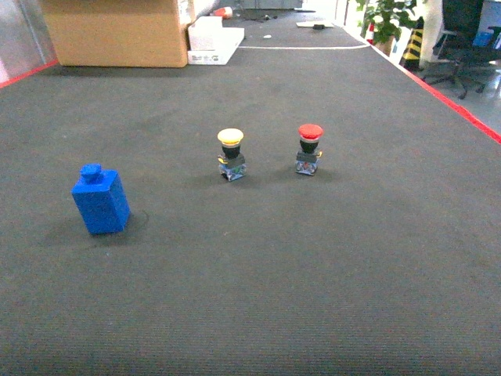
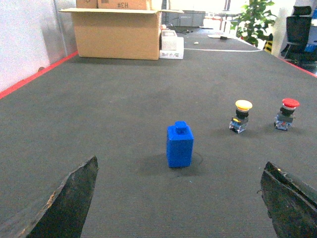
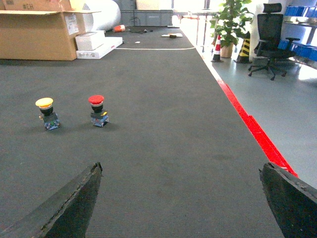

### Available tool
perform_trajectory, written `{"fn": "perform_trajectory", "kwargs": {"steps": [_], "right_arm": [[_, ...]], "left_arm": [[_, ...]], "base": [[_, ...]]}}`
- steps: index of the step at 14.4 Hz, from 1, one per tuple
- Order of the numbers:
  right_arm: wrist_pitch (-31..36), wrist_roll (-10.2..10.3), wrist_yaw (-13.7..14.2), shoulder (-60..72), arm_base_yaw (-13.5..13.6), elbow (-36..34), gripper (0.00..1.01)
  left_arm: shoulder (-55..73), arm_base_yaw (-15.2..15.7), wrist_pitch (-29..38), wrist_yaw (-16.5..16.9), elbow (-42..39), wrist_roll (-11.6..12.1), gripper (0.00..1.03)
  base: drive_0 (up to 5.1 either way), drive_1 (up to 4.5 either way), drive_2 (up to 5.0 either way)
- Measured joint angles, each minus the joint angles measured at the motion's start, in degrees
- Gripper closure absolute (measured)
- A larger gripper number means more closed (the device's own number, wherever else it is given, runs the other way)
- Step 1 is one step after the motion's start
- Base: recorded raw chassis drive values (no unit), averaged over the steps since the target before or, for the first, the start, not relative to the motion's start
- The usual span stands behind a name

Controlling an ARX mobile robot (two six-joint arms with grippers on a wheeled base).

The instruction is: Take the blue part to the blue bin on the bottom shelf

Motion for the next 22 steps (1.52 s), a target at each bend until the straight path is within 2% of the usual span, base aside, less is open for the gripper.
{"fn": "perform_trajectory", "kwargs": {"steps": [7, 8, 9, 10, 11, 12, 13, 14, 16, 18, 22], "right_arm": [[0.00, 0.00, 0.00, 0.00, 0.00, 0.00, 0.03], [0.00, 0.00, 0.00, 0.00, 0.00, 0.00, 0.03], [-0.02, 0.02, 0.04, 0.00, 0.00, 0.00, 0.03], [0.07, -0.02, -0.02, 0.00, 0.00, 0.00, 0.03], [-0.04, -0.02, 0.00, 0.00, -0.02, 0.00, 0.03], [0.00, -0.02, -0.02, 0.00, 0.00, 0.00, 0.03], [0.00, 0.00, -0.02, 0.00, 0.00, 0.00, 0.03], [-0.02, -0.02, -0.02, 0.00, 0.00, 0.00, 0.03], [0.00, 0.00, -0.02, 0.00, 0.00, 0.00, 0.03], [0.00, -0.02, -0.02, 0.00, 0.00, 0.00, 0.03], [0.00, -0.02, 0.00, 0.00, 0.00, 0.00, 0.03]], "left_arm": [[0.00, 0.00, 0.00, 0.00, 0.00, 0.00, 0.05], [0.35, -0.42, -1.84, -1.07, 0.33, -0.31, 0.05], [8.07, -4.00, -6.62, -9.11, 3.10, -2.36, 0.05], [18.45, -5.62, 2.21, -10.23, 2.38, -2.73, 0.05], [31.28, -6.78, 14.27, -9.75, 1.57, -2.38, 0.05], [48.26, -7.74, 29.16, -9.14, 3.10, -1.20, 0.05], [61.68, -8.17, 38.45, -8.26, 7.39, -1.07, 0.05], [72.08, -8.44, 44.72, -7.04, 12.98, -1.09, 0.05], [87.78, -8.28, 47.47, -6.23, 22.10, -1.60, 0.05], [97.35, -7.96, 47.10, -6.16, 27.23, -2.86, 0.05], [107.67, -6.99, 46.97, -6.16, 37.00, -4.15, 0.05]], "base": [[0.0, 0.00, 0.0], [0.0, 0.00, 0.0], [0.0, 0.00, 0.0], [0.0, 0.00, 0.0], [0.0, 0.00, 0.0], [0.0, 0.00, 0.0], [0.0, 0.00, 0.0], [0.0, 0.00, 0.0], [0.0, 0.00, 0.0], [0.0, 0.00, 0.0], [0.0, 0.00, 0.0]]}}
